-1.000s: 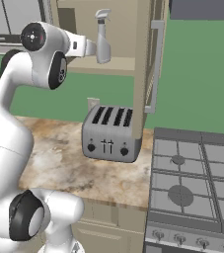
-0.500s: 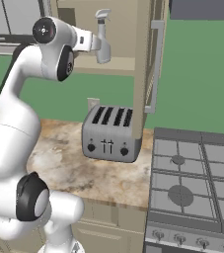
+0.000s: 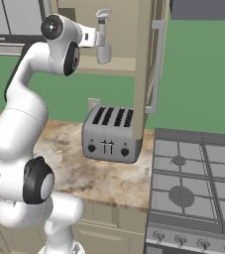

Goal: Open the cabinet. Pick the spray and place it next to the sink. Then close the cabinet.

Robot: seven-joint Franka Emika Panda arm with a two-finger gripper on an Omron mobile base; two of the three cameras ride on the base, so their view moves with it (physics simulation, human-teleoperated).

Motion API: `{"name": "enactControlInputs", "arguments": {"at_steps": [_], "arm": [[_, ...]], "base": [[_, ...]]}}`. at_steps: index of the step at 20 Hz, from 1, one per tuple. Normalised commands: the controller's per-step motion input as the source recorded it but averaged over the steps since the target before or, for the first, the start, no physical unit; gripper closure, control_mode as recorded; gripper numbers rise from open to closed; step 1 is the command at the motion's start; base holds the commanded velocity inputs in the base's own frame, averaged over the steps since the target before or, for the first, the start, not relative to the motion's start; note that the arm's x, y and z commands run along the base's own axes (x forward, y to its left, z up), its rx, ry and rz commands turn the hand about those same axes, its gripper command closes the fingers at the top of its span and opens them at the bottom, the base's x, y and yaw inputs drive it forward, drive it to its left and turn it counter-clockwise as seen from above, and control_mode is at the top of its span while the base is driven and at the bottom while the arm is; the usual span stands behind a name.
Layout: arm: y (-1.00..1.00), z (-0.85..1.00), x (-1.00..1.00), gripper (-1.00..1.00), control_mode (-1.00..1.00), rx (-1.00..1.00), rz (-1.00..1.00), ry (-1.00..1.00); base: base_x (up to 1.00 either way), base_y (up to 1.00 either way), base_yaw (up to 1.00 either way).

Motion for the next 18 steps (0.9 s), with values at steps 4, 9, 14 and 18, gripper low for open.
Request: {"name": "enactControlInputs", "arguments": {"at_steps": [4, 9, 14, 18], "arm": [[0.00, -0.06, 0.45, -1.00, -1.00, -0.03, 0.00, 0.00], [0.00, -0.17, 0.43, -1.00, -1.00, -0.04, 0.00, 0.00], [0.00, -0.04, 0.39, -1.00, -1.00, -0.03, 0.00, 0.00], [0.00, 0.00, 0.29, -1.00, -1.00, -0.01, 0.00, 0.00]], "base": [[0.00, 0.00, 0.00], [0.00, 0.00, 0.00], [0.00, 0.00, 0.00], [0.00, 0.00, 0.00]]}}
